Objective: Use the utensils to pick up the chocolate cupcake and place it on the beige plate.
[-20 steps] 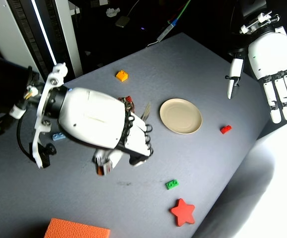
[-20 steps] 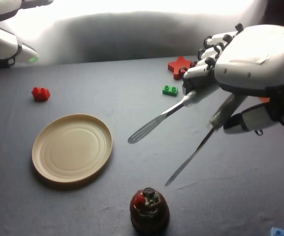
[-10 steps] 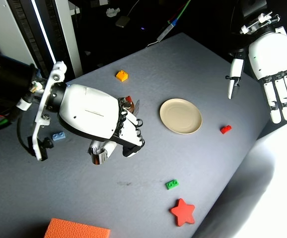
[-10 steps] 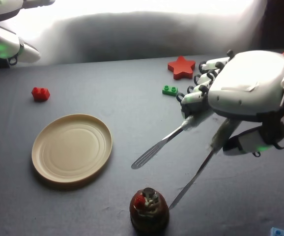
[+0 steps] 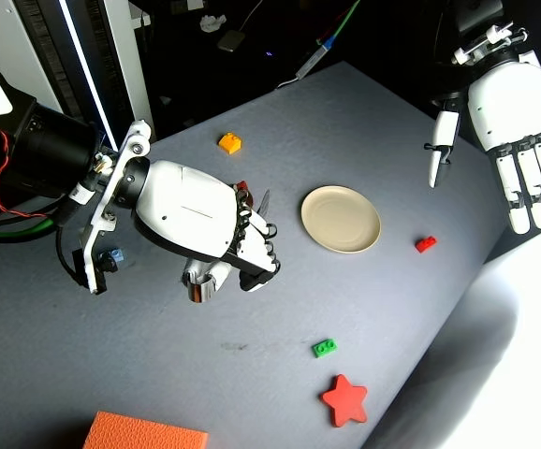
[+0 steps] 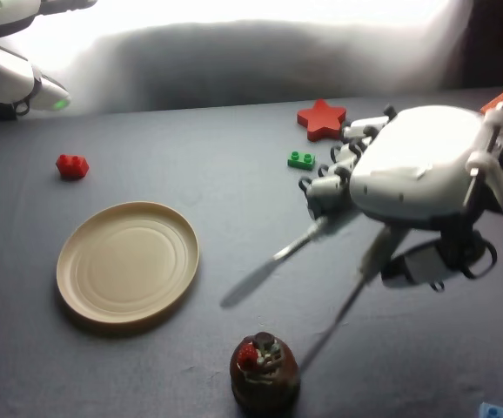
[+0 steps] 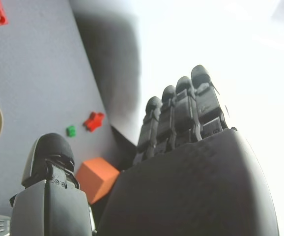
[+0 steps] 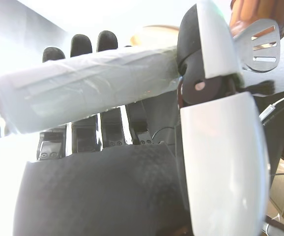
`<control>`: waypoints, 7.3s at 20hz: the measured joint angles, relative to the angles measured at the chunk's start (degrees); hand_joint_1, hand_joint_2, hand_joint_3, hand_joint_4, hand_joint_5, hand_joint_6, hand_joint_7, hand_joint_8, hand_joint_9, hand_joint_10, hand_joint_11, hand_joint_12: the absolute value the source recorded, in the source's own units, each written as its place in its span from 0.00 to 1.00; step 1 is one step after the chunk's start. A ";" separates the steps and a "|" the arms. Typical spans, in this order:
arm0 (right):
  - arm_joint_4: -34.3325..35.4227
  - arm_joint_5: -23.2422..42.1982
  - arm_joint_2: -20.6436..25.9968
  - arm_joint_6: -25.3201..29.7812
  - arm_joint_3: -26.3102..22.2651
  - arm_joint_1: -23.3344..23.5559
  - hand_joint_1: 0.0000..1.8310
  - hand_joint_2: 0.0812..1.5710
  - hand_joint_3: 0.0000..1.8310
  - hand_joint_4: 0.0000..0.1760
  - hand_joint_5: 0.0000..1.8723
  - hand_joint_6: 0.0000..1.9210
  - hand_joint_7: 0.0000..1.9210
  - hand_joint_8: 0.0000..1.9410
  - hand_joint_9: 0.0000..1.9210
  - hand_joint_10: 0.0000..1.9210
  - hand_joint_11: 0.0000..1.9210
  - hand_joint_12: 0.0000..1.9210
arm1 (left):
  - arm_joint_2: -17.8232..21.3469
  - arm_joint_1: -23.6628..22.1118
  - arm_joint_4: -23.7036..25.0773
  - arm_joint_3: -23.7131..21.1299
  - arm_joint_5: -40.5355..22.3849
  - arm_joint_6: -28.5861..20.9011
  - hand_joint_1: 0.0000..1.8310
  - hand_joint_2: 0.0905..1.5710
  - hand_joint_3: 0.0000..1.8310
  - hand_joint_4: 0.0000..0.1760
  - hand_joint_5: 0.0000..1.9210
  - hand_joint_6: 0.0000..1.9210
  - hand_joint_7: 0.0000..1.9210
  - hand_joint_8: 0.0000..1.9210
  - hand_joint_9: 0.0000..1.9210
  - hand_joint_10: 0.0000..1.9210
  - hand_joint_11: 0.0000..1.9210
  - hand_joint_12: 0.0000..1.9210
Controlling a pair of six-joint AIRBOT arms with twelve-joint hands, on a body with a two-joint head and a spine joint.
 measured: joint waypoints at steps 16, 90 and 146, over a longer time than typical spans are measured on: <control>0.52 -4.09 -3.78 -1.53 -0.15 -1.77 0.54 0.68 0.00 0.00 0.16 0.47 0.20 0.48 0.16 0.60 0.04 0.84 | -0.35 -0.11 0.02 0.48 0.00 0.00 0.18 0.70 0.00 0.00 0.05 0.00 0.04 0.00 0.04 0.00 0.00 0.11; 0.79 -7.26 -31.04 10.88 27.43 7.61 0.61 0.82 0.00 0.00 0.35 0.71 0.33 0.86 0.22 0.76 0.19 0.90 | -1.70 -1.31 0.04 2.62 -0.04 -0.02 0.16 0.71 0.00 0.00 0.04 0.00 0.02 0.00 0.03 0.00 0.00 0.11; 0.96 -7.32 -31.56 8.59 30.34 4.63 0.57 0.68 0.00 0.00 0.26 0.49 0.25 0.58 0.20 0.67 0.16 0.83 | -3.50 -1.44 0.09 3.45 0.52 -0.02 0.13 0.71 0.00 0.00 0.01 0.00 0.01 0.00 0.02 0.00 0.00 0.12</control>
